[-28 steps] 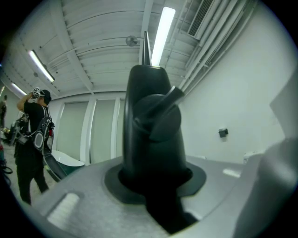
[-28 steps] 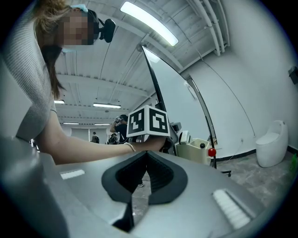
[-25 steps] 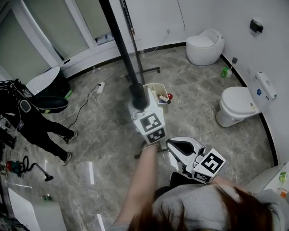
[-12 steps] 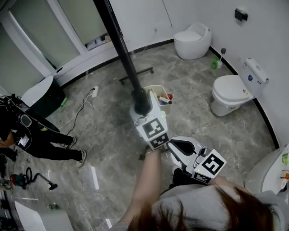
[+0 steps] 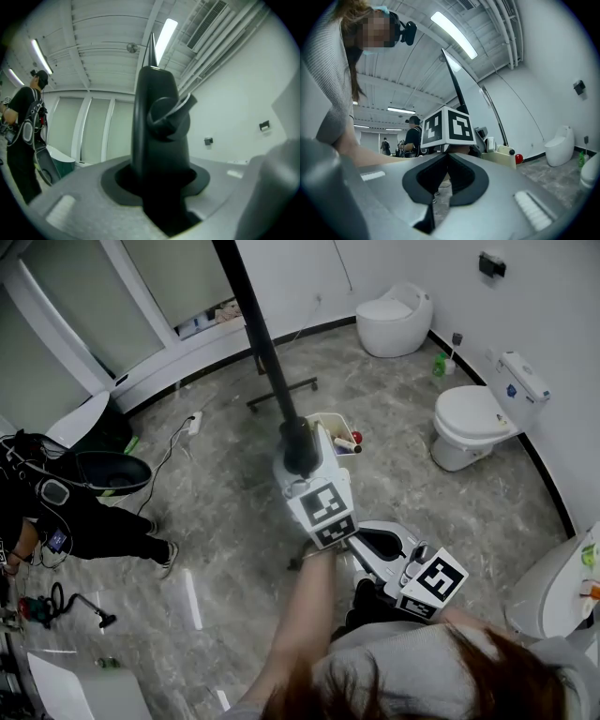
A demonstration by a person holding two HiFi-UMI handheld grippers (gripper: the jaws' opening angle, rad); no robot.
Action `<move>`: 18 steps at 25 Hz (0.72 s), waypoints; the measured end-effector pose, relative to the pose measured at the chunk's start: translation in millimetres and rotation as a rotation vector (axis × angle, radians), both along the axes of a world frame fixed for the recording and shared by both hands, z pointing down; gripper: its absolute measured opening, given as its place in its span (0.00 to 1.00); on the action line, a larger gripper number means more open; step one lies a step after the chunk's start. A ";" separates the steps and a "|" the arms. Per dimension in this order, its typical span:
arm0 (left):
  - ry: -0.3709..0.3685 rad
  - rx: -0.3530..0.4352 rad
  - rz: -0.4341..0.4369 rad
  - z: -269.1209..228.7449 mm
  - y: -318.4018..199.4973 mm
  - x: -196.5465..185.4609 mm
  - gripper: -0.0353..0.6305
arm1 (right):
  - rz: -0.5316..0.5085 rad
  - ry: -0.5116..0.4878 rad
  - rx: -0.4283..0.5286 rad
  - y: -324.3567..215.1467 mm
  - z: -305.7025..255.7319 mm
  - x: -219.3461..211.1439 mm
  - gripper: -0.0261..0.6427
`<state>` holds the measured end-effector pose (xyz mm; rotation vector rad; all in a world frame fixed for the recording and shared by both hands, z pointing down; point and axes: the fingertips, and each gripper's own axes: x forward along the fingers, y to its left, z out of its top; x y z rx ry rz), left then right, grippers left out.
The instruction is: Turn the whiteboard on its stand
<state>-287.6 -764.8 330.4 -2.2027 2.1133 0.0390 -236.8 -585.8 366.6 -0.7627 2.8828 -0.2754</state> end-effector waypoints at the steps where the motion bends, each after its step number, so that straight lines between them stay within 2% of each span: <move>1: 0.001 0.001 0.002 -0.5 4.4 1.6 0.30 | 0.002 -0.003 -0.003 5.5 0.7 1.5 0.05; 7: 0.010 0.000 0.015 0.1 30.9 8.7 0.30 | 0.014 0.010 -0.052 40.4 17.9 15.5 0.05; 18: 0.009 0.006 0.001 0.8 72.6 22.5 0.30 | -0.030 -0.025 0.001 55.9 -8.0 54.5 0.05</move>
